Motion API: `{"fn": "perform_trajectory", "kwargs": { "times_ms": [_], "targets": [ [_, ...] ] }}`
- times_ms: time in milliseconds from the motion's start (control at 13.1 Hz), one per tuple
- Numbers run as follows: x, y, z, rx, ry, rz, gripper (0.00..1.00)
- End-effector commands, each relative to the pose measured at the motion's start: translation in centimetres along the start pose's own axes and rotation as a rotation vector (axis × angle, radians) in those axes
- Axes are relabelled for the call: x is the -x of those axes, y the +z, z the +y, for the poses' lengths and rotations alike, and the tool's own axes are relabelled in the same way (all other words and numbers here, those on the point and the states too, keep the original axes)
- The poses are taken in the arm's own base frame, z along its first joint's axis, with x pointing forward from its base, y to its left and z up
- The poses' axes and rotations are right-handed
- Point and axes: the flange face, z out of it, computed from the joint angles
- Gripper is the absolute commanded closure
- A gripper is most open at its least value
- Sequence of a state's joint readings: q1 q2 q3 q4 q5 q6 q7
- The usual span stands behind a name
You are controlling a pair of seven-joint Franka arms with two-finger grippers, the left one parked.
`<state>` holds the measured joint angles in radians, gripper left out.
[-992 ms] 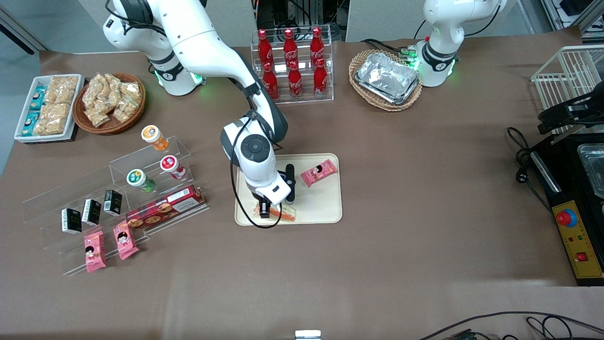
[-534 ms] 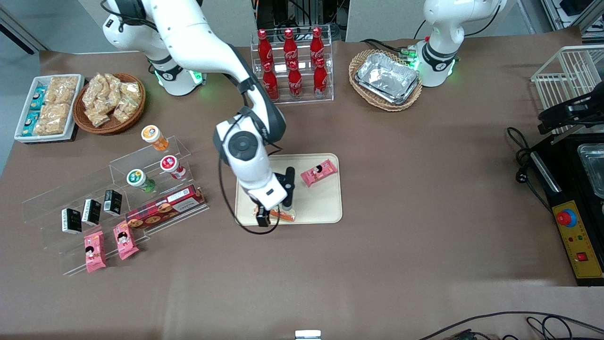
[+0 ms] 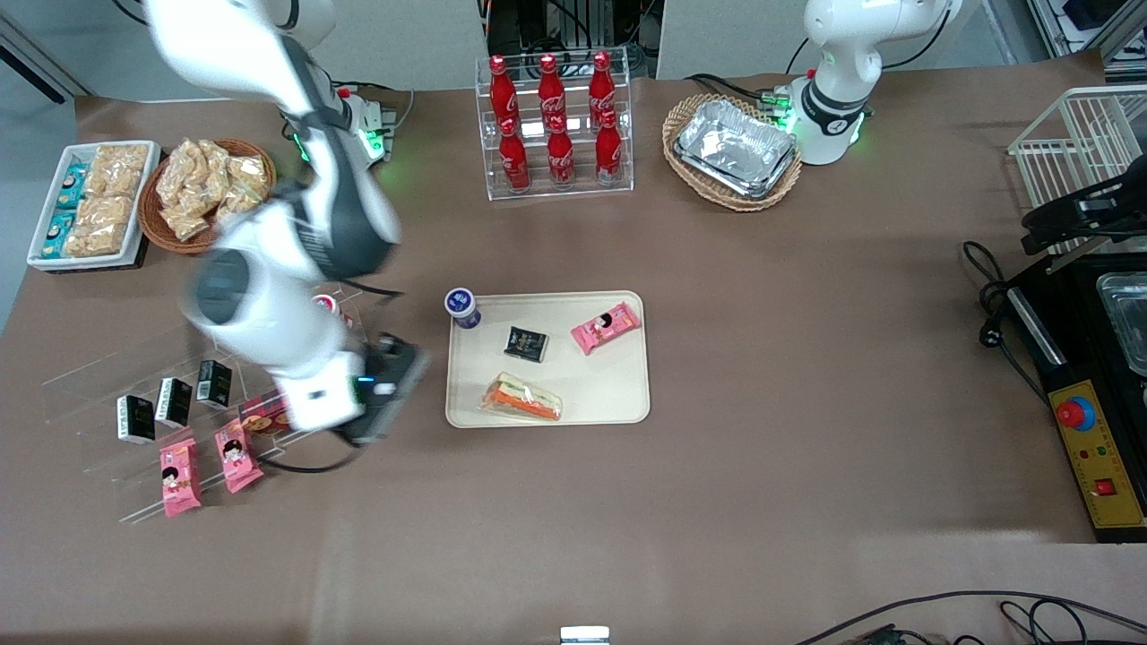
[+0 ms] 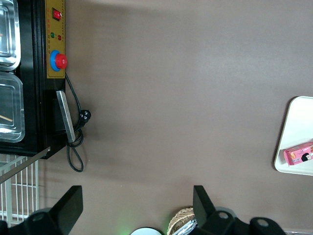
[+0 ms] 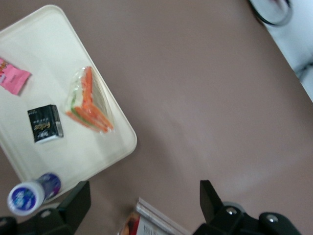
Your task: Place sandwich on tray
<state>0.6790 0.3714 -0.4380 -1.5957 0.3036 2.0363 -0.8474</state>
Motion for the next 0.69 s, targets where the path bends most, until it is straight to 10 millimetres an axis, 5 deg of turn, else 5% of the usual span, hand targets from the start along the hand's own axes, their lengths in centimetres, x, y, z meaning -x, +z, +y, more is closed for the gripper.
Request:
{"fn": "perform_trajectory", "kwargs": {
  "times_ms": [0,382,611],
  "targets": [
    [8.7,-7.5,3.2,-0.117,0.251,0.024,0.00],
    [22.1,-15.7,7.5,-0.164,0.553,0.026,0.00],
    [25.9,-20.0,7.3,-0.127,0.751,0.020,0.00]
  ]
}}
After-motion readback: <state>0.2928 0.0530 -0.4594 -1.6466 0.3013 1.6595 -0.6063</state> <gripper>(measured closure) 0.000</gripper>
